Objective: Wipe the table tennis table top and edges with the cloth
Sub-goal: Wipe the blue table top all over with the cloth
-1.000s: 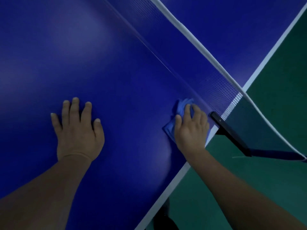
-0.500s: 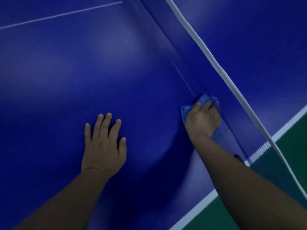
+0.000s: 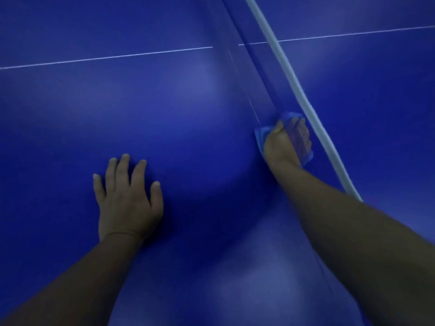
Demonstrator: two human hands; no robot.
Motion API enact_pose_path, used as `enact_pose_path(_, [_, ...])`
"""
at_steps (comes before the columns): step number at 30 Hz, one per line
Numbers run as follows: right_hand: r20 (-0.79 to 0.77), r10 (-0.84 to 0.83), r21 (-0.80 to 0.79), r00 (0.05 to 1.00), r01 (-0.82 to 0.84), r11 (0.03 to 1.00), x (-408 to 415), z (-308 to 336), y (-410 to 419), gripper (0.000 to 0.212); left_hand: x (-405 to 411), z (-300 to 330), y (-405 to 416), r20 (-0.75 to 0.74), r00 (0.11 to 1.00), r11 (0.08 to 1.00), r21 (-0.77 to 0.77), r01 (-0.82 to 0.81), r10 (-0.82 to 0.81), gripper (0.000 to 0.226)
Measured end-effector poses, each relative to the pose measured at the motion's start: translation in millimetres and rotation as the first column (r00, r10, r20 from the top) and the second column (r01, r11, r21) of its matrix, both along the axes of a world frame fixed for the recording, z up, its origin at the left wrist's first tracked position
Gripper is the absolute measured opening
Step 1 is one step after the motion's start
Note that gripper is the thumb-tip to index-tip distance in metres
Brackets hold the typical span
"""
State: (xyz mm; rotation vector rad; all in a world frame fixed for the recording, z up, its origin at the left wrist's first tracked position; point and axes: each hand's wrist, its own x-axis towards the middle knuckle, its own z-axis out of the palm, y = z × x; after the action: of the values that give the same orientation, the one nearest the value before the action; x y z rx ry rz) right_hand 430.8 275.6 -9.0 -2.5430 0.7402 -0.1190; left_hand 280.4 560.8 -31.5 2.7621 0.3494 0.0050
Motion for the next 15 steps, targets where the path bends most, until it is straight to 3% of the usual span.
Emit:
enact_pose_path(2, [-0.129,0.206,0.192,0.97,-0.179,0.965,30,4,16,0.052,0,-2,2,0.008,1.0,1.0,-0.011,0.008,-0.008,0.067])
enact_pose_path(4, [-0.134,0.409,-0.006,0.903,-0.414,0.91,40,-3,44,0.052,0,-4,4,0.016,1.0,1.0,-0.01,0.011,-0.01,0.067])
enact_pose_path(6, [-0.11,0.588,-0.226,0.801,-0.596,0.77,18,-10,68,0.057,1,-4,3,0.014,1.0,1.0,-0.015,0.007,-0.007,0.067])
enact_pose_path(8, [-0.113,0.721,-0.307,0.683,-0.714,0.629,-6,-22,62,0.057,2,-6,3,0.017,1.0,1.0,-0.012,0.006,-0.006,0.066])
enact_pose_path(9, [-0.091,0.705,-0.318,0.703,-0.692,0.648,-10,-21,52,0.055,2,-6,3,0.017,1.0,1.0,-0.006,0.006,-0.005,0.066])
enact_pose_path(10, [-0.063,0.621,-0.292,0.781,-0.609,0.737,-4,-25,37,0.053,2,-6,2,0.015,1.0,1.0,0.001,0.003,-0.003,0.066])
enact_pose_path(12, [-0.048,0.328,-0.25,0.944,-0.329,0.911,24,-27,16,0.059,2,-6,2,0.018,1.0,1.0,0.016,-0.003,0.003,0.066])
enact_pose_path(14, [-0.008,0.163,-0.092,0.987,-0.163,0.982,65,-26,15,0.071,4,-7,2,0.024,1.0,0.999,0.046,0.008,-0.009,0.065])
enact_pose_path(15, [-0.005,0.149,0.001,0.989,-0.149,0.989,86,-25,22,0.066,4,-7,2,0.026,1.0,0.998,0.055,0.012,-0.014,0.065])
